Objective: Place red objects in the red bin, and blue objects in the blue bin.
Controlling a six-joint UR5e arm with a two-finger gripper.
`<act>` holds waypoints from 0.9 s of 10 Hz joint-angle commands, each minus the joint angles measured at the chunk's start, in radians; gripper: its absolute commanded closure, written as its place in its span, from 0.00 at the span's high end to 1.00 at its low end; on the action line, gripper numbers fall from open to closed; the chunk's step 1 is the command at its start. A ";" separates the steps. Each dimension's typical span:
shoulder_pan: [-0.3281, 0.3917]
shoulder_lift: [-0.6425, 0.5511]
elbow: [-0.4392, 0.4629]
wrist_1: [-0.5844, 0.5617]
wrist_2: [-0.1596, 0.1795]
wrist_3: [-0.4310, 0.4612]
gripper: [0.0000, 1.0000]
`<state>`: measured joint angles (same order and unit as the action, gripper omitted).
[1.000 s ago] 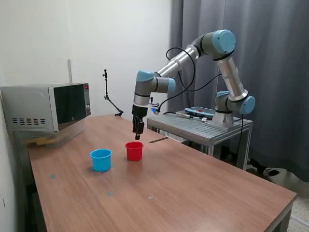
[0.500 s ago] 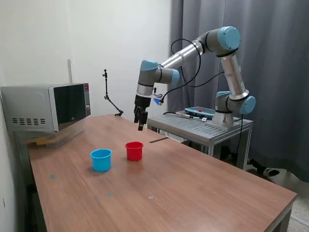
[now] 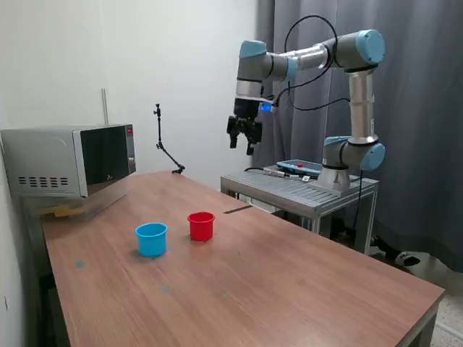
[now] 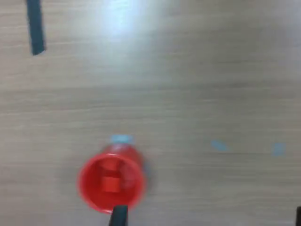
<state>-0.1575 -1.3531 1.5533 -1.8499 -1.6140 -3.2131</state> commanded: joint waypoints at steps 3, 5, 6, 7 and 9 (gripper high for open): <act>0.018 -0.187 0.011 0.175 0.095 -0.047 1.00; 0.018 -0.222 0.039 0.228 0.095 -0.060 1.00; 0.018 -0.234 0.057 0.236 0.095 -0.062 1.00; 0.018 -0.238 0.060 0.236 0.095 -0.062 1.00; 0.035 -0.238 0.060 0.241 0.098 -0.083 1.00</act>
<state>-0.1345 -1.5881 1.6104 -1.6151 -1.5174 -3.2810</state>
